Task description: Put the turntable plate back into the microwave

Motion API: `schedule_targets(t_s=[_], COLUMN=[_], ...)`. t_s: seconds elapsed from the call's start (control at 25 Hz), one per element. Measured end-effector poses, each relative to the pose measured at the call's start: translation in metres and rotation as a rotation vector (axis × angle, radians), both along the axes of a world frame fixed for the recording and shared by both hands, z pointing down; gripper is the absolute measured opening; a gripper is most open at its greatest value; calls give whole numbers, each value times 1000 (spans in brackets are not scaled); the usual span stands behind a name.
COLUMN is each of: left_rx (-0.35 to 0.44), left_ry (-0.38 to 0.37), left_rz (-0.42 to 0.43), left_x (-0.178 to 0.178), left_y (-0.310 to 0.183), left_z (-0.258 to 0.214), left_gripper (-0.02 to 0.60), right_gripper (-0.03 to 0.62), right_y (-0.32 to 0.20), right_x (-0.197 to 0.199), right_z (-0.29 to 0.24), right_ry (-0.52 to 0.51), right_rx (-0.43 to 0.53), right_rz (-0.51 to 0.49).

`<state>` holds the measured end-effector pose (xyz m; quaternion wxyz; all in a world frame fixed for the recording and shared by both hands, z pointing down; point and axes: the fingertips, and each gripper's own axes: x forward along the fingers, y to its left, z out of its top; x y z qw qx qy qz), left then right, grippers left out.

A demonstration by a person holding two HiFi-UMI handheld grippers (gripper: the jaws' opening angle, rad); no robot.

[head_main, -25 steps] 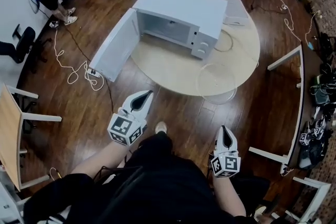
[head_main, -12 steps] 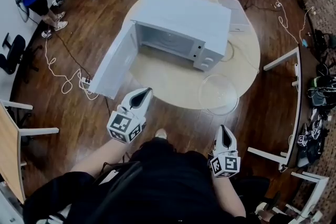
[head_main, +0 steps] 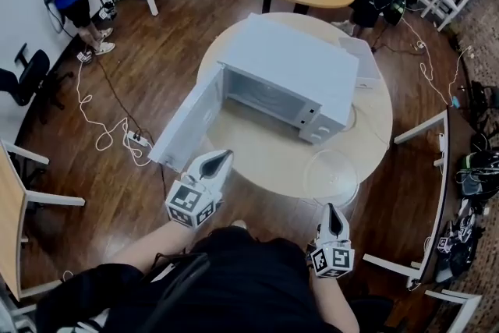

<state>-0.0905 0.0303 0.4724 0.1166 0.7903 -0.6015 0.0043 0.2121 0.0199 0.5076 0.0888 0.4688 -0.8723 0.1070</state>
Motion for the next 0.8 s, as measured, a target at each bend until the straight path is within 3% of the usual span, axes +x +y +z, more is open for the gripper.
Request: schedule_targets(t_s=[0.24,0.48,0.8], left_rx=[-2,16,55], left_ry=[-2,10,2], left_rz=[-12,1,-21], left_x=[-11,-2,-5], left_y=[6,1,0], left_z=[7,6,-6], left_gripper=[6,6,6], right_gripper=[2,2,2], right_y=[7,1,-1], right_x=[3,27,17], right_z=[-5,-3,-21], right_ry=[13,-4,-12], right_rx=[23,22,70], right_rz=[6,74,31])
